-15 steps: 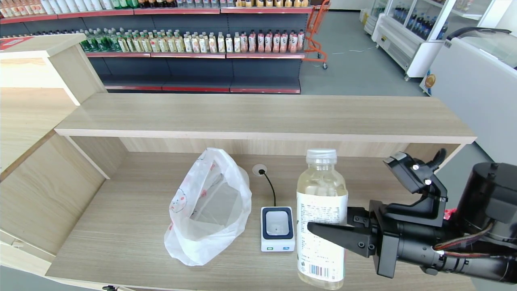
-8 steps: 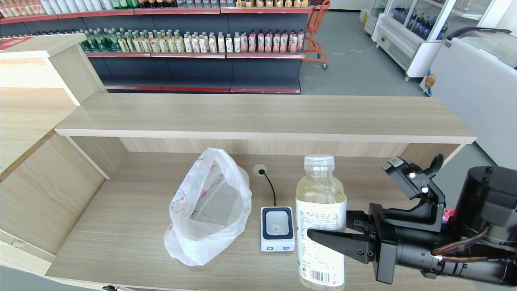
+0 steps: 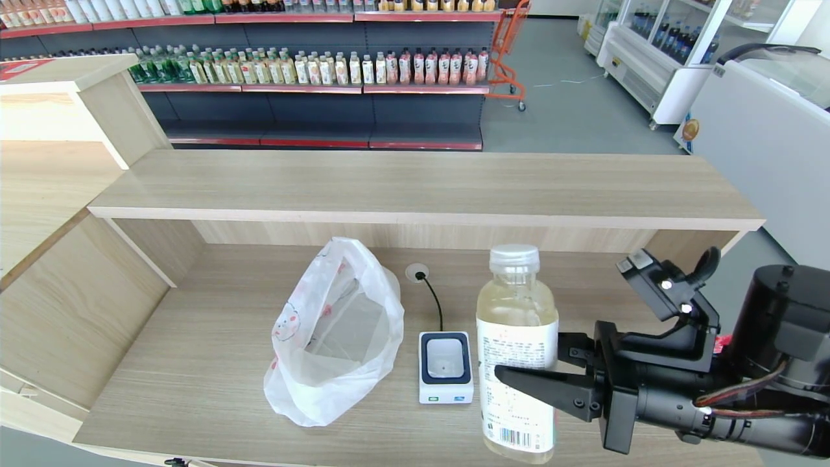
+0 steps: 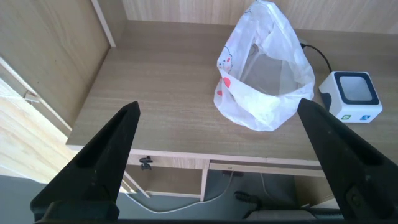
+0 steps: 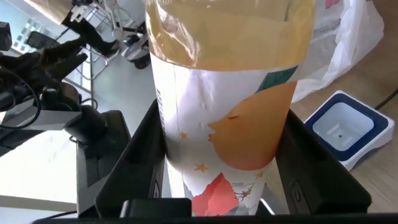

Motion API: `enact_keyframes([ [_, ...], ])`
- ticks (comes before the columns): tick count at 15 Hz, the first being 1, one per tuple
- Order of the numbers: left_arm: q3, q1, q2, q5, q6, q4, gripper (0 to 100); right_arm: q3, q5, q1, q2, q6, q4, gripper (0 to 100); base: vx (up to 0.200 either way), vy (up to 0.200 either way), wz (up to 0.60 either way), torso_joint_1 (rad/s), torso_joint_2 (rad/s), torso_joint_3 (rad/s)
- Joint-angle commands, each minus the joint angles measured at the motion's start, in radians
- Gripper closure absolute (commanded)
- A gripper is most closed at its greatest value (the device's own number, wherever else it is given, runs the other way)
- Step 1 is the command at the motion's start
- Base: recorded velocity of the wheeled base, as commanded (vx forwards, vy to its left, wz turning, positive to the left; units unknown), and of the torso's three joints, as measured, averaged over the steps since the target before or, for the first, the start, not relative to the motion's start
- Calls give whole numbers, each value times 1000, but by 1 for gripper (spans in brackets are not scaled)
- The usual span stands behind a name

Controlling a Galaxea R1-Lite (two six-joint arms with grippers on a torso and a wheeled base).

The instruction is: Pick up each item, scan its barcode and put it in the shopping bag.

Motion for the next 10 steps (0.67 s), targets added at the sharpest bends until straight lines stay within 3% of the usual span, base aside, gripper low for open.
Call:
enact_keyframes([
  [1,0,0,0,0,-1,-1,0,1,-28,-43,18,-114,0,100,0,0,0,0,0,0],
  [3,0,0,0,0,-1,-1,0,-2,-21,-161,88,-368,-20,100,0,0,0,0,0,0],
  [4,0,0,0,0,-1,-1,0,0,6,-193,119,-424,-50,100,0,0,0,0,0,0],
  [6,0,0,0,0,-1,-1,0,14,32,-236,216,-477,-169,100,0,0,0,0,0,0],
  [9,0,0,0,0,1,-1,0,9,62,-236,449,-523,-525,100,0,0,0,0,0,0],
  [10,0,0,0,0,-1,-1,0,3,91,-236,492,-540,-553,100,0,0,0,0,0,0],
])
